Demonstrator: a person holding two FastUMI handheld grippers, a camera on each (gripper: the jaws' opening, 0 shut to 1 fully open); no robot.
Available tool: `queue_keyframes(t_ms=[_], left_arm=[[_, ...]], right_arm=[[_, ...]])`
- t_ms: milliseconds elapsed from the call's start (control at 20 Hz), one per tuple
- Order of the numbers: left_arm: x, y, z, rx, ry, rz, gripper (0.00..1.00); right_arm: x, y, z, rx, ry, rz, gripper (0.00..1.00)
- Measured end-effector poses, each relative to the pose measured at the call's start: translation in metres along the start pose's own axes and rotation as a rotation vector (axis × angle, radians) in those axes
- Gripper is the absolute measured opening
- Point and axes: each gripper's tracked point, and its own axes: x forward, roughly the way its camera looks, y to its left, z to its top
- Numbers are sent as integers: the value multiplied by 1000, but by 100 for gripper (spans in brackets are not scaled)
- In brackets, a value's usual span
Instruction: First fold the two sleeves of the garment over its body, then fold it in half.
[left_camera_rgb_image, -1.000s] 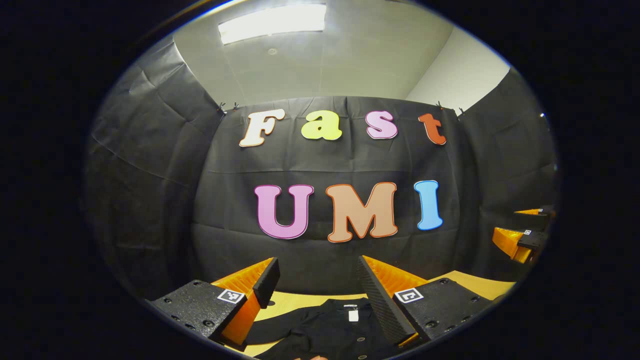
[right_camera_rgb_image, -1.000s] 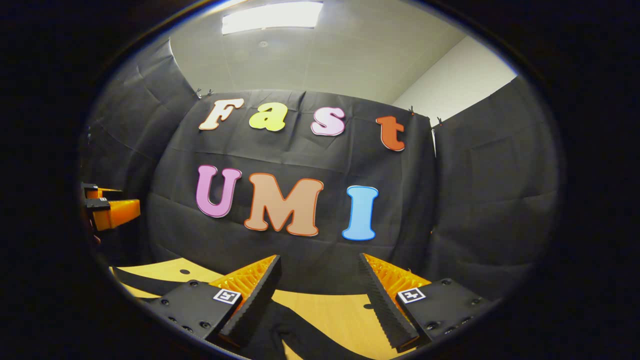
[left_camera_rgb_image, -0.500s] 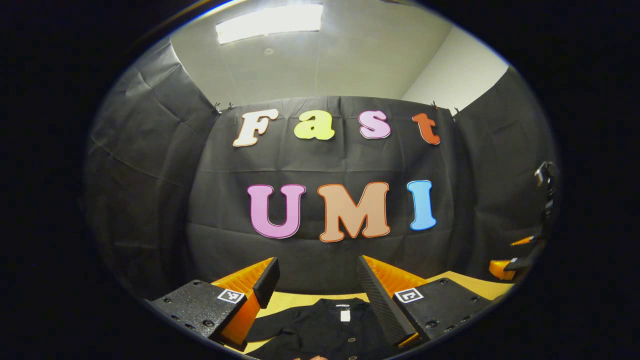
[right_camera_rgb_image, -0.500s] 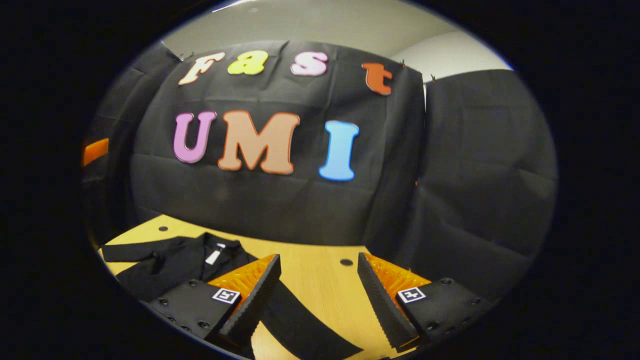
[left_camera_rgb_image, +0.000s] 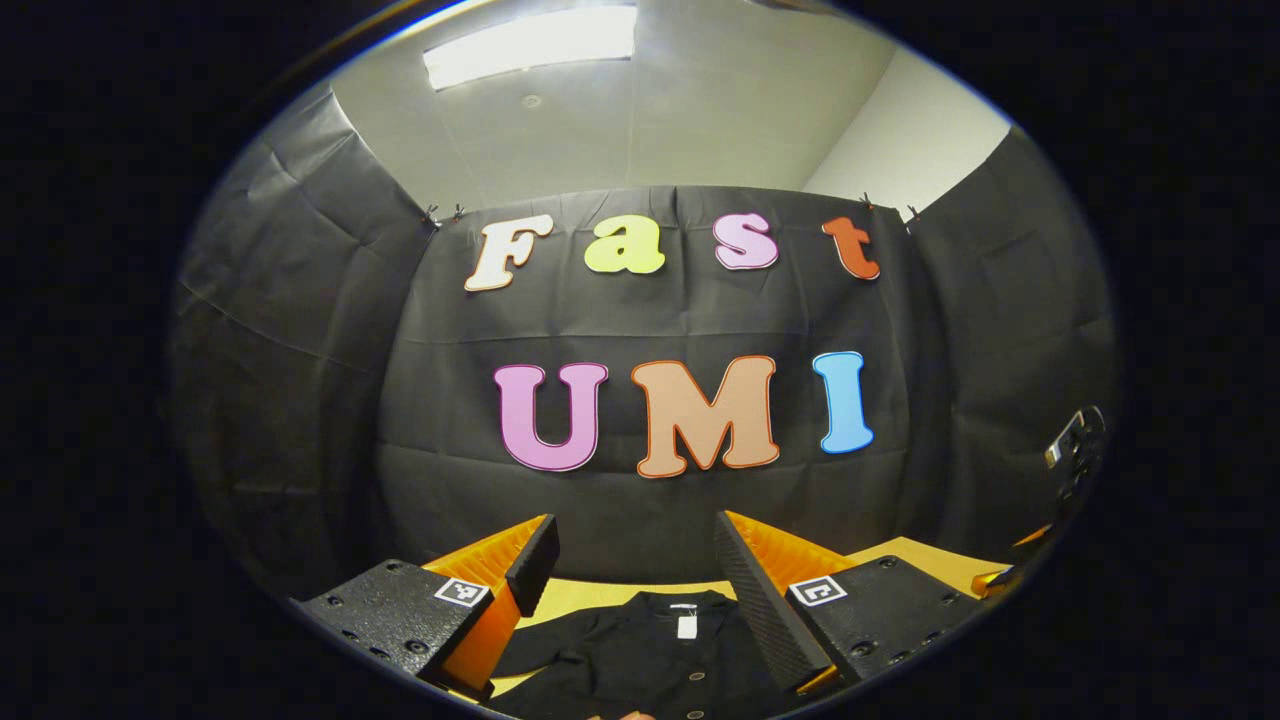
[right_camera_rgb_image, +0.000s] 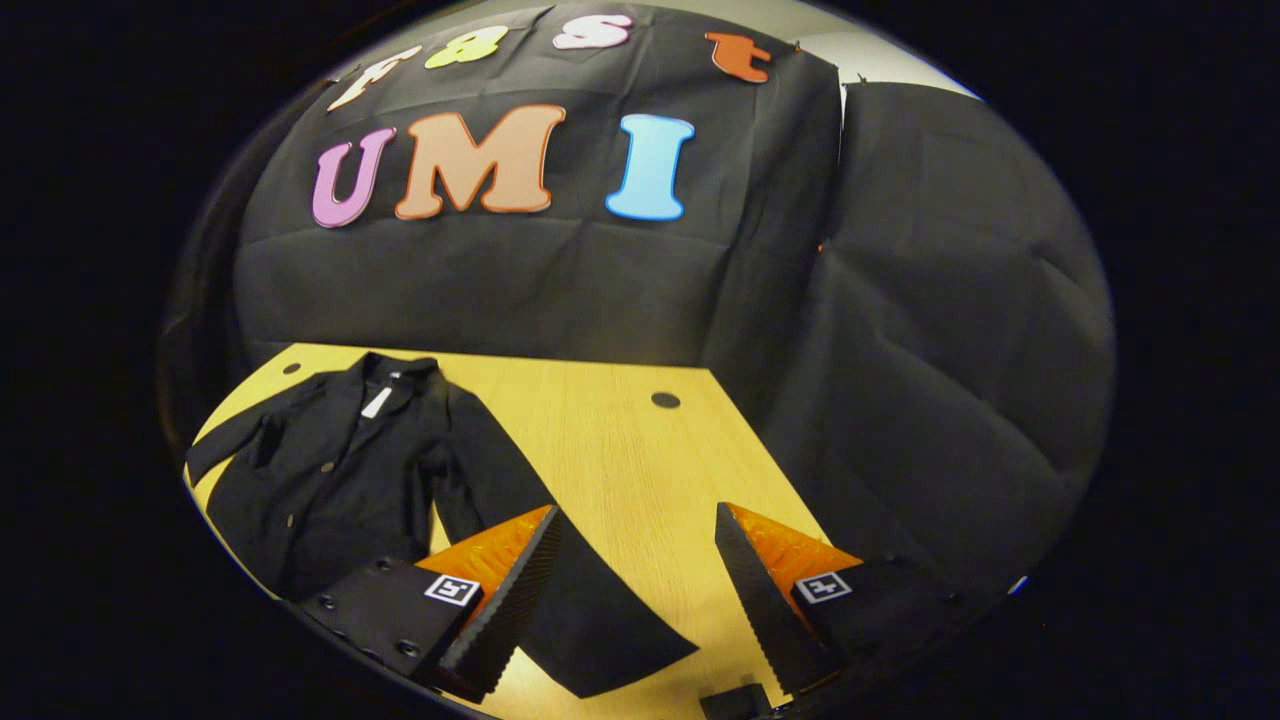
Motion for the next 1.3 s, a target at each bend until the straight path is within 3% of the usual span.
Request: queue_keyframes(t_ms=[350,750,1000,1050,1200,1250,1300], left_arm=[[-2,-13,-7,12,19,12,92],[-5,-36,-14,28,47,24,93],[-8,-45,-16,43,55,44,93],[-9,-48,-14,48,52,46,93],[-11,-56,-15,53,52,42,93],[-11,-58,-15,53,56,39,93],[-12,-59,-17,54,63,38,93]], right_arm=[[20,-6,-80,40,289,53,99],[44,-19,-131,7,453,70,100],[53,-11,-157,42,573,148,99],[53,-9,-156,47,568,156,93],[55,-6,-158,15,553,186,88],[55,-4,-157,6,545,207,80],[55,0,-155,9,539,235,59]])
